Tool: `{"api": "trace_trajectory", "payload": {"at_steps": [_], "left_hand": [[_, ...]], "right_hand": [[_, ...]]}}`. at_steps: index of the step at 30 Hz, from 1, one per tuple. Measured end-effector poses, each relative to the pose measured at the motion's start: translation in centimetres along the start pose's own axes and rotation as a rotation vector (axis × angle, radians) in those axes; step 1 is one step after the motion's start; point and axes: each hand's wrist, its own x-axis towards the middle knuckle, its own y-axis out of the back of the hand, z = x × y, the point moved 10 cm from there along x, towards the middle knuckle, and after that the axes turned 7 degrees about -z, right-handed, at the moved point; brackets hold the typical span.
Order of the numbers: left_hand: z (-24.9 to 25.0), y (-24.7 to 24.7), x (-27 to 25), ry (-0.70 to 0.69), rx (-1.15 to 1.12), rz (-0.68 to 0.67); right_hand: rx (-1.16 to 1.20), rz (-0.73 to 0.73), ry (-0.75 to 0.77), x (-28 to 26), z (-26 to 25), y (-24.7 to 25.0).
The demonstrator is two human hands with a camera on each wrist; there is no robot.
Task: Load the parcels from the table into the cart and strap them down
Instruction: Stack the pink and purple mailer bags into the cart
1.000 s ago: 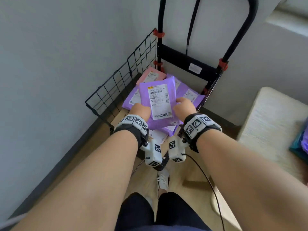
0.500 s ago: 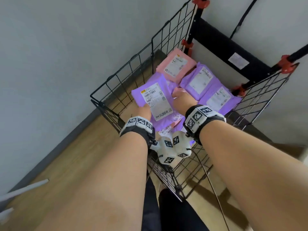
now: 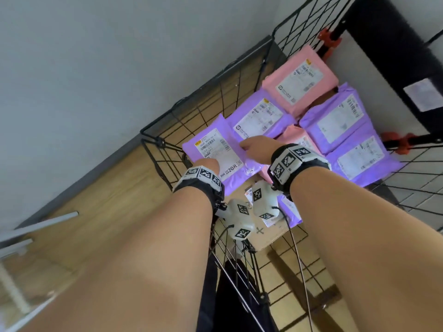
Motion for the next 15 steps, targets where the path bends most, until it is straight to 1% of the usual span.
{"api": "trace_trajectory", "payload": {"at_steps": [3, 7, 9, 14, 15], "left_hand": [[0.0, -0.3, 1.6, -0.026, 0.162, -0.041], [-0.5, -0.7, 3.4, -0.004, 0.298, -0.087], [-0.4, -1.3, 3.9, 0.002, 0.3, -0.144], [-1.3, -1.4, 4.5, 0.035, 0.36, -0.143], [-1.6, -1.4, 4.5, 0.062, 0.373, -0.156]], "right_hand": [[-0.06, -0.074, 0.008, 1.5, -0.4, -0.4], [-0.12, -0.122, 0.021, 2.5, -0.8, -1.2], [-0.126, -0.123, 0.021, 2.5, -1.2, -1.3], [-0.08, -0.063, 0.023, 1.6, -1.7, -0.6], [-0.092, -0.054, 0.028, 1.4, -1.6, -0.5]]}}
